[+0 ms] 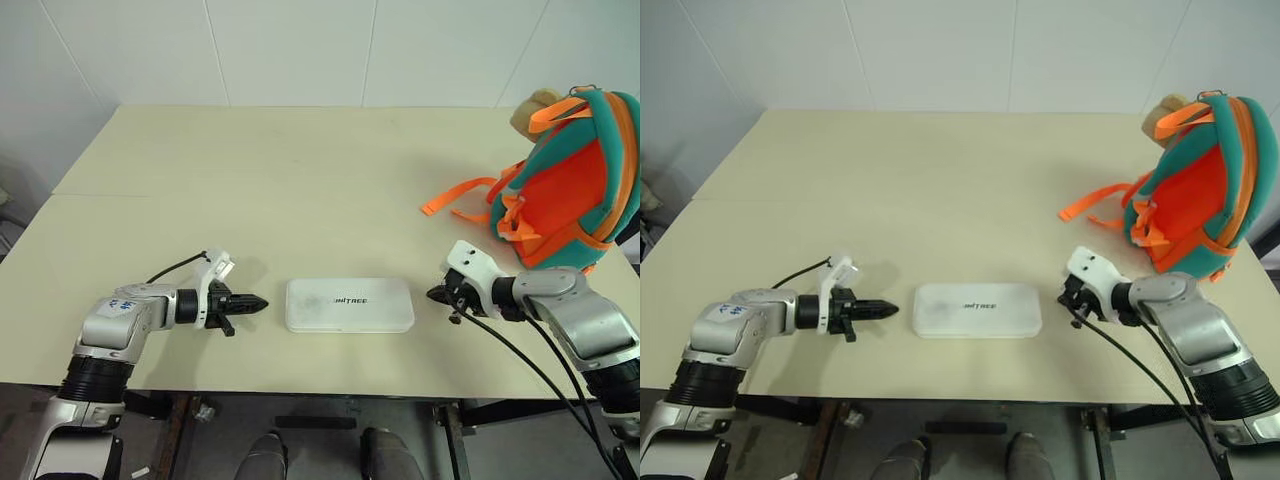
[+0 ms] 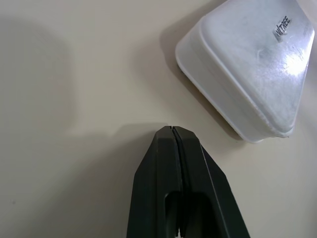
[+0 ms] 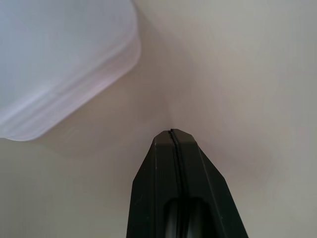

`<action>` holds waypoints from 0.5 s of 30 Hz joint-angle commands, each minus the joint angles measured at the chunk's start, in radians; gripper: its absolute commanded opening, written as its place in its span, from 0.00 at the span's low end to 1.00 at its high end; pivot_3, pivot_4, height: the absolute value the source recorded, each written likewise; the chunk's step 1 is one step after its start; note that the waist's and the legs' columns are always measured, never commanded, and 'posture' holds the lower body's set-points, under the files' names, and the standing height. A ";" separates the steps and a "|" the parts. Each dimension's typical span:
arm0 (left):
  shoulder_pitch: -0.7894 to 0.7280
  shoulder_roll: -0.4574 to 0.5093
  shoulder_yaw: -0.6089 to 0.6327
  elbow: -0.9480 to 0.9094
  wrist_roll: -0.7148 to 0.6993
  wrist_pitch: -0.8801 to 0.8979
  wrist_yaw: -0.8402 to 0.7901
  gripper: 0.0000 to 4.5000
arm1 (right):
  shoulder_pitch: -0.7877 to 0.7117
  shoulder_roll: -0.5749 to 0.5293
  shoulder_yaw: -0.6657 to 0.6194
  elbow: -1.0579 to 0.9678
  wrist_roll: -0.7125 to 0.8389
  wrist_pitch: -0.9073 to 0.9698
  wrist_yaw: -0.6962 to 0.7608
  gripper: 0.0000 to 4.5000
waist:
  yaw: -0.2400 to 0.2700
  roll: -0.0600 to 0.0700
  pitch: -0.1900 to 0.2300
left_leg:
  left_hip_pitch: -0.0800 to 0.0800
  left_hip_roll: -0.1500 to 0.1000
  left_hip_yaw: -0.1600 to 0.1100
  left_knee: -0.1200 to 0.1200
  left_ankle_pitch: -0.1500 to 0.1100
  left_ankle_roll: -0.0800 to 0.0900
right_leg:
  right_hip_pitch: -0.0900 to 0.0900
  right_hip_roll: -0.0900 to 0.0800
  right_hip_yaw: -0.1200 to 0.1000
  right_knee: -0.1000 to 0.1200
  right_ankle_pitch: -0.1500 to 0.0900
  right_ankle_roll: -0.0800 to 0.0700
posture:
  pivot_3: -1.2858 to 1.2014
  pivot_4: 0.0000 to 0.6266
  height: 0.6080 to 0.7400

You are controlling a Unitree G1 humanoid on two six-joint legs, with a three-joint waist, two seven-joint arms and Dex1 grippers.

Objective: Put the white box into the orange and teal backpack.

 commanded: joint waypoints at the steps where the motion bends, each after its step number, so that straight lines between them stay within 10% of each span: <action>1: -0.056 -0.001 0.073 0.037 -0.039 0.005 0.016 0.15 | -0.021 -0.025 -0.024 0.026 -0.036 -0.030 -0.013 0.08 | 0.000 0.000 0.000 | 0.000 0.000 0.000 0.000 0.000 0.000 | 0.000 0.000 0.000 0.000 0.000 0.000 | 0.52 0.24 1.00; 13: -0.138 -0.006 0.141 0.086 -0.215 0.363 0.021 0.98 | -0.033 -0.010 -0.040 0.025 -0.049 -0.042 -0.026 0.97 | -0.004 0.000 0.000 | 0.000 0.000 0.000 0.000 0.000 0.000 | -0.001 0.000 0.000 0.001 0.000 0.000 | 0.52 0.24 1.00; 15: -0.149 -0.002 0.153 0.108 -0.249 0.446 0.021 1.00 | -0.029 -0.008 -0.043 0.020 -0.049 -0.039 -0.030 0.99 | -0.004 0.000 0.000 | 0.000 0.000 0.000 0.000 0.000 0.000 | -0.001 0.000 0.000 0.001 0.000 0.000 | 0.52 0.24 1.00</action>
